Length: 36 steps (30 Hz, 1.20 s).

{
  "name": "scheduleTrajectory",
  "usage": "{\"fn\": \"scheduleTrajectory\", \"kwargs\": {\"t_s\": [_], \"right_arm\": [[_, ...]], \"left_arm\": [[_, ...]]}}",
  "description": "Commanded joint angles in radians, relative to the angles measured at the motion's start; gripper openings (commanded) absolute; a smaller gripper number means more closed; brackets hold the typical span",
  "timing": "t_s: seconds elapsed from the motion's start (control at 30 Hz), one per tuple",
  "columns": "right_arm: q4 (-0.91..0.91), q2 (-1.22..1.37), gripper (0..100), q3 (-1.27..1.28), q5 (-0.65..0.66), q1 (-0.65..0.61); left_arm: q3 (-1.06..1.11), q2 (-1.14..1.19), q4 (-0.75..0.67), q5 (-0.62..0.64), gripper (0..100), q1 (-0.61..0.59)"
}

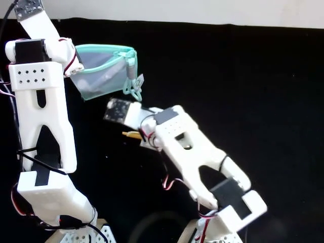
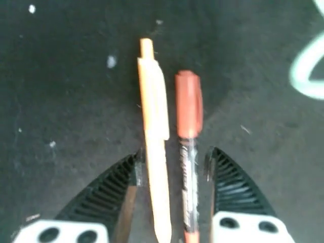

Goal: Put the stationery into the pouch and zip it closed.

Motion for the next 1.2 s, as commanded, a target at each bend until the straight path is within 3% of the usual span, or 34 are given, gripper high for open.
{"fn": "scheduleTrajectory", "kwargs": {"t_s": [0.0, 0.33, 0.83, 0.9, 1.1, 1.17], "right_arm": [[-0.079, 0.03, 19.5, -0.012, 0.029, -0.047], [-0.197, 0.116, 19.5, -0.016, 0.091, -0.068], [-0.197, 0.381, 19.4, -0.278, 0.094, -0.028], [-0.196, 0.395, 19.3, -0.277, 0.144, -0.028], [-0.102, 0.403, 1.1, -0.28, 0.212, -0.028], [-0.09, 0.401, 1.5, -0.282, 0.209, -0.025]], "left_arm": [[0.015, 0.025, -0.025, -0.005, 1, -0.038], [0.015, 0.025, -0.023, -0.005, 1, -0.038], [0.015, 0.025, -0.02, -0.005, 1, -0.038], [0.015, 0.025, -0.02, -0.005, 1, -0.038], [0.022, 0.025, -0.023, -0.005, 1, -0.036], [0.038, 0.025, -0.026, -0.005, 1, -0.035]]}}
